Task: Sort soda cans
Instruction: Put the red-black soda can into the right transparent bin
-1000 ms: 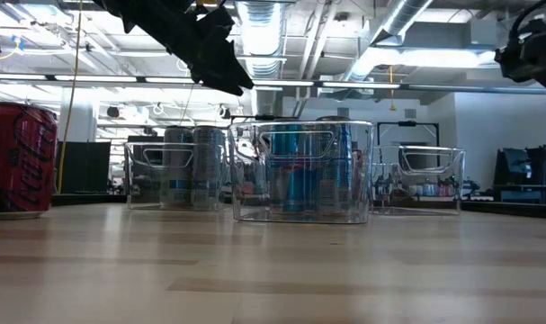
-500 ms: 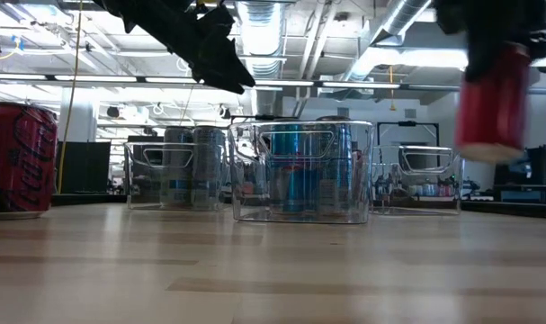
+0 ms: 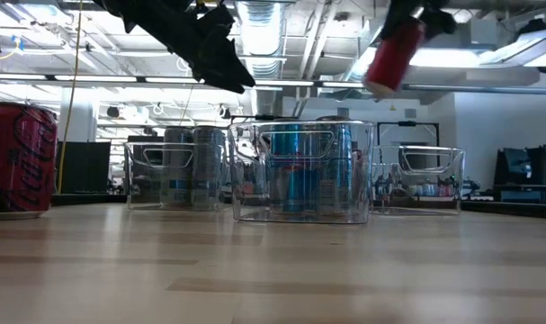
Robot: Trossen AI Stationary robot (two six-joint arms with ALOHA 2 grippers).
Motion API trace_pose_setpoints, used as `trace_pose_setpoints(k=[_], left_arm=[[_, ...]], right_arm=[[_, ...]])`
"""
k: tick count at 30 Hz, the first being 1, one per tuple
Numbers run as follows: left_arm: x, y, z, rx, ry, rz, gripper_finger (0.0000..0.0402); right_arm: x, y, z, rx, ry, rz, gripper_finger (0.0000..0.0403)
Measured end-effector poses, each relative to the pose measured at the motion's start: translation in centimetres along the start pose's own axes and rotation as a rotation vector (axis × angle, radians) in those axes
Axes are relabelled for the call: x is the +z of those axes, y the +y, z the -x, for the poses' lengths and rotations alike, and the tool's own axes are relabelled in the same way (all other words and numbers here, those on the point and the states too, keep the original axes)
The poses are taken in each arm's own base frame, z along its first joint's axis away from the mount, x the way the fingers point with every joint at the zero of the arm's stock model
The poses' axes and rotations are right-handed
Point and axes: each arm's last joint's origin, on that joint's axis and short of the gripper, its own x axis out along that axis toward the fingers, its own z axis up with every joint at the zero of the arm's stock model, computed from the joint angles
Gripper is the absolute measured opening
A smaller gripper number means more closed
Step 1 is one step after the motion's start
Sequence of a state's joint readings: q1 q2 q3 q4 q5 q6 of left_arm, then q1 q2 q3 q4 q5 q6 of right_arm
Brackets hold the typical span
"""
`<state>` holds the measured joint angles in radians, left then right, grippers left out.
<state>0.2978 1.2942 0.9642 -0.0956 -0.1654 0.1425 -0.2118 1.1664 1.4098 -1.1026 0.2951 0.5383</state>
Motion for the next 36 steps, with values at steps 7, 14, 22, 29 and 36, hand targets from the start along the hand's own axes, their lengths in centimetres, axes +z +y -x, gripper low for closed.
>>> trace_pose_setpoints(k=[7, 14, 22, 29, 36], left_arm=[[0.0, 0.0, 0.0, -0.001, 0.005, 0.008, 0.0372], [-0.1, 0.0, 0.0, -0.002, 0.010, 0.007, 0.0372], [0.0, 0.0, 0.0, -0.001, 0.002, 0.008, 0.0372], [-0.3, 0.0, 0.0, -0.004, 0.026, -0.016, 0.0372], [-0.6, -0.1, 0.0, -0.010, 0.061, -0.029, 0.0372]], right_arm=[[3.0, -3.6, 0.5, -0.112, -0.116, -0.059, 0.0307], [3.1, -5.7, -1.8, -0.210, -0.055, -0.102, 0.0307], [4.3, -7.2, -7.8, -0.289, 0.119, -0.075, 0.0307], [4.3, -7.7, -13.5, -0.325, 0.268, -0.011, 0.0307], [3.7, -8.9, -17.4, -0.284, 0.294, 0.063, 0.0307]])
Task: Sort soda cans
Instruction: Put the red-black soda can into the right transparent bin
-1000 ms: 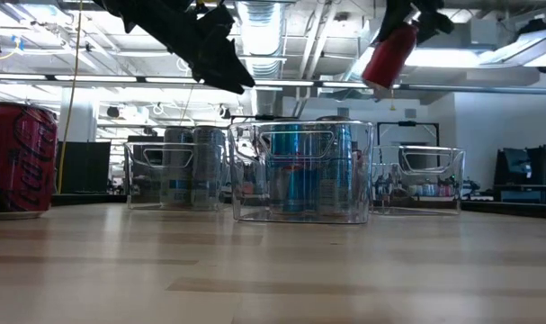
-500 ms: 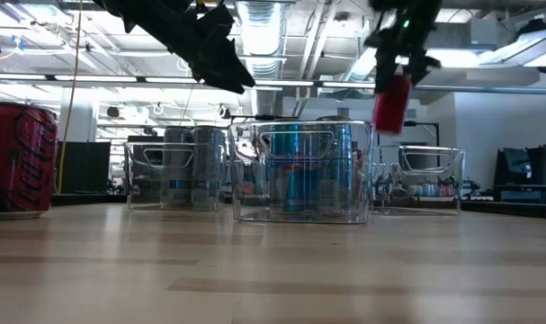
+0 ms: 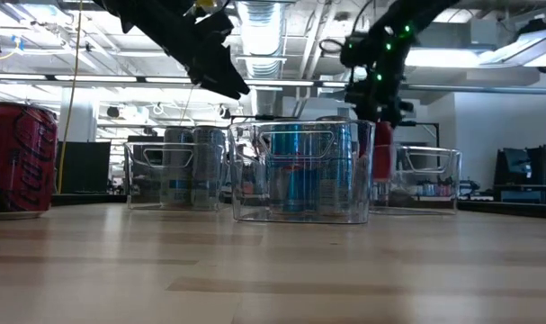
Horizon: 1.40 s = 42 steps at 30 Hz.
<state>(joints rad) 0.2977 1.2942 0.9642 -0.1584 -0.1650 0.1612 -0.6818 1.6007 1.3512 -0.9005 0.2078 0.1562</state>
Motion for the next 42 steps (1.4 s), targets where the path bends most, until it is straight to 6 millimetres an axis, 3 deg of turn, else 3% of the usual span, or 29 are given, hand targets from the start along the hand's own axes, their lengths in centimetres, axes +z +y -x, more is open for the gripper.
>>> trace_pose_setpoints(k=[10, 18, 27, 35, 42], left_arm=[[-0.4, -0.1, 0.0, -0.006, 0.040, -0.002, 0.0372], [-0.1, 0.0, 0.0, -0.002, 0.014, 0.015, 0.0372], [-0.1, 0.0, 0.0, -0.001, 0.009, 0.017, 0.0372], [-0.1, 0.0, 0.0, -0.001, 0.008, 0.011, 0.0372], [-0.1, 0.0, 0.0, -0.001, 0.008, 0.009, 0.0372]], right_arm=[[-1.0, -3.1, -3.7, 0.045, -0.005, -0.079, 0.0310], [-0.4, -3.9, -4.0, 0.091, -0.051, -0.094, 0.0315], [-0.3, -3.9, -4.0, 0.093, -0.068, -0.101, 0.0354], [-0.1, -4.1, -4.0, 0.095, -0.081, -0.140, 0.0353], [0.0, -4.3, -2.6, 0.053, -0.139, -0.146, 0.0352]])
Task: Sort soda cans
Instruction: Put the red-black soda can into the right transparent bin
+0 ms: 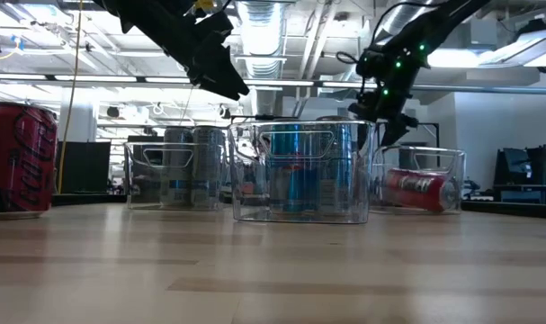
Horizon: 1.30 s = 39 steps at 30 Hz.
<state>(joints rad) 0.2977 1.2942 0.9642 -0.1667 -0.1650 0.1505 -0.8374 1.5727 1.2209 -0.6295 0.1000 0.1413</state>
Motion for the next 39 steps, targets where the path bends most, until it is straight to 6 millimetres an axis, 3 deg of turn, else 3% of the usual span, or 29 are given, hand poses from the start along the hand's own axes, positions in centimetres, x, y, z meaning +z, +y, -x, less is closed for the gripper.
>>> trace_pose_setpoints(k=[6, 11, 16, 20, 23, 32, 39], left_arm=[[0.0, 0.0, 0.0, 0.000, 0.001, 0.003, 0.0372], [0.0, 0.0, 0.0, 0.000, 0.001, 0.004, 0.0372], [0.0, 0.0, 0.0, 0.000, 0.001, 0.002, 0.0372], [0.0, 0.0, 0.0, 0.000, 0.001, 0.010, 0.0372], [0.0, 0.0, 0.0, 0.000, 0.001, 0.015, 0.0372], [-0.3, -0.1, 0.0, -0.005, 0.035, 0.007, 0.0372], [-0.5, -0.1, 0.0, -0.008, 0.053, 0.006, 0.0372]], right_arm=[[-0.5, 0.7, 3.7, 0.024, -0.040, 0.038, 0.0352], [-3.5, 2.7, 6.9, 0.047, 0.126, 0.046, 0.0352], [-5.7, 5.5, 8.0, 0.061, 0.242, 0.097, 0.0352], [-6.3, 7.7, 6.8, 0.071, 0.278, 0.160, 0.0352], [-6.6, 8.4, 5.0, -0.019, 0.322, 0.168, 0.0352], [-8.4, 7.9, -0.8, -0.162, 0.543, 0.168, 0.0352], [-10.4, 7.1, -4.5, -0.119, 0.623, 0.162, 0.0352]])
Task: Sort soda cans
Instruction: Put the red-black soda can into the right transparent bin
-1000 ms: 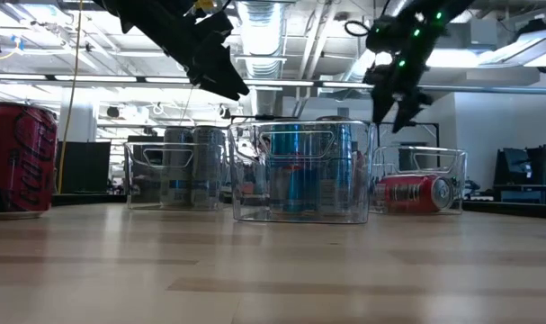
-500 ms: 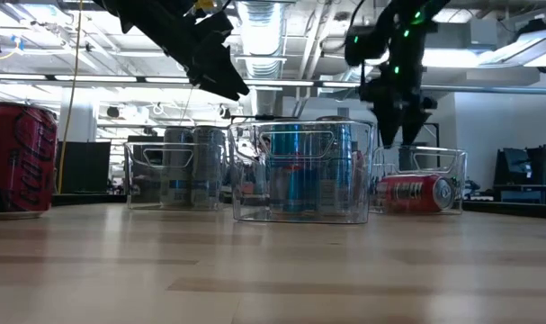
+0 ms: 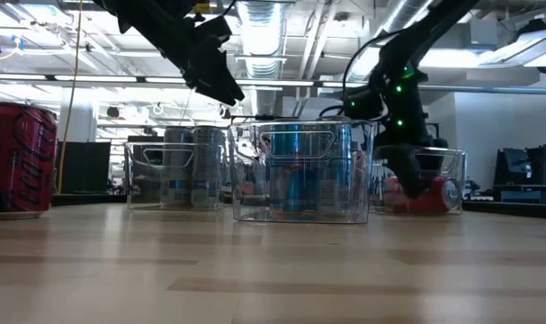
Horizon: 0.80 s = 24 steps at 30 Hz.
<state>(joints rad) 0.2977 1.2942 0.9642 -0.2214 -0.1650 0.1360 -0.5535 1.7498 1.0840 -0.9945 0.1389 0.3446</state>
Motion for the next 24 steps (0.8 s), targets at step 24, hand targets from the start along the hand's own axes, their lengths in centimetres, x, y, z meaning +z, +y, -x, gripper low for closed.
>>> trace_pose_setpoints(k=[24], left_arm=[[0.9, -0.9, 0.2, -0.019, -0.084, -0.027, 0.0372]], right_arm=[[-4.1, 0.9, 8.2, 0.121, -0.409, 0.175, 0.0284]])
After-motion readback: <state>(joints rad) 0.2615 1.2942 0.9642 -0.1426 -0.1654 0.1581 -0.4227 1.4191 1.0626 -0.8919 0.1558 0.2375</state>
